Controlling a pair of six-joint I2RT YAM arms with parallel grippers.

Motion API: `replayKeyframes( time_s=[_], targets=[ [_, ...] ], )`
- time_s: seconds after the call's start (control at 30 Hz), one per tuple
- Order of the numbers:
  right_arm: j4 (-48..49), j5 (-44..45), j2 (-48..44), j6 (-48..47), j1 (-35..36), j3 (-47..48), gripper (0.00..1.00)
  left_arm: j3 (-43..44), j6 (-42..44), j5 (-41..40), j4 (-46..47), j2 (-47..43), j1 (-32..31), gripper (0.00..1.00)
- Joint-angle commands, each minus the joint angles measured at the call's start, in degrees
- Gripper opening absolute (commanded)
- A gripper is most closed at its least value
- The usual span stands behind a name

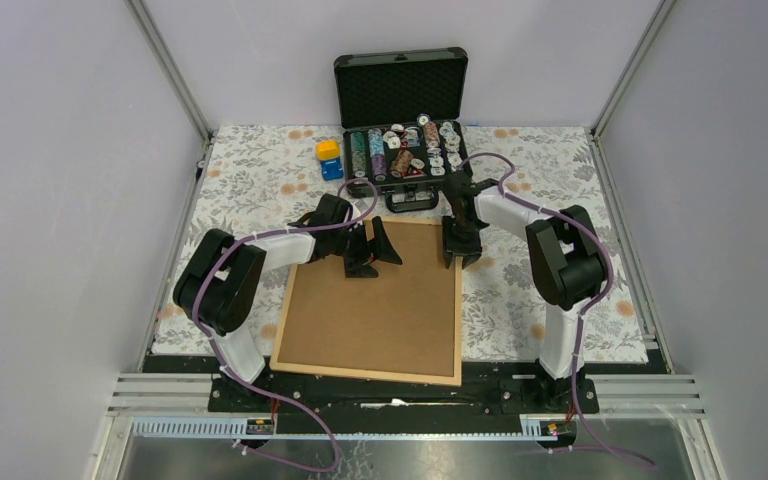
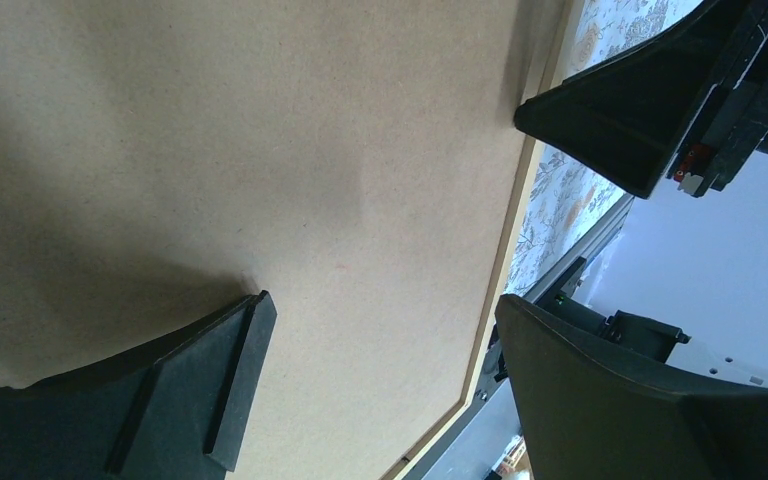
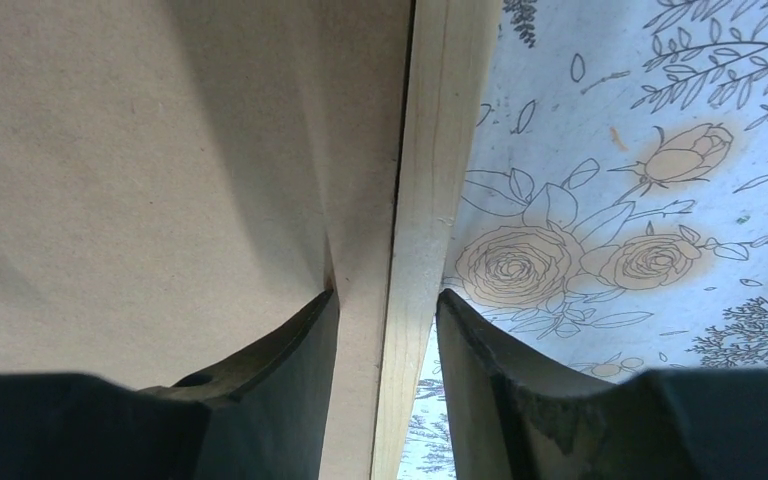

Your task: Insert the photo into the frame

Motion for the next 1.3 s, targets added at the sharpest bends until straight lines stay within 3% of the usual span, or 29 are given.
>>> replayKeyframes(
  time_s=[0.0, 0.13, 0.3, 0.43, 0.6, 0.8, 1.03, 1.27],
  targets=[
    [0.7, -2.4, 4.4, -0.2, 0.6, 1.0, 0.53, -2.7, 4.4, -9.5, -4.4, 1.1, 1.2, 0.93],
    [-0.8, -4.6, 0.6, -0.2, -2.0, 6.5, 0.7, -3.3, 4.2, -9.3, -4.0, 1.7, 1.2, 0.93],
    [-0.7, -5.4, -2.3, -0.8, -6.9, 7.5, 0.78, -3.2, 4.4, -9.5, -4.2, 1.9, 1.1, 0.94],
    [-0.4, -1.6, -1.1, -2.1, -8.3, 9.4, 0.77, -2.3, 5.5, -10.9, -6.2, 2.0, 1.1, 0.94],
    [2.0, 4.2, 4.1, -4.0, -8.2, 12.5, 0.68, -0.5, 6.1, -11.9, -8.3, 2.0, 1.2, 0.94],
    [1.9, 8.1, 9.1, -5.0, -4.7, 12.4, 0.63, 0.1, 6.2, -13.7, -9.9, 0.9, 1.2, 0.94],
    [3.7, 7.7, 10.8, -3.1, -3.5, 6.3, 0.61, 0.3, 6.3, -13.9, -10.1, 1.0, 1.1, 0.94],
    [2.6, 6.7, 9.7, -3.6, -2.8, 6.4, 0.61, 0.2, 7.0, -13.8, -9.9, 1.2, 1.1, 0.94]
  ],
)
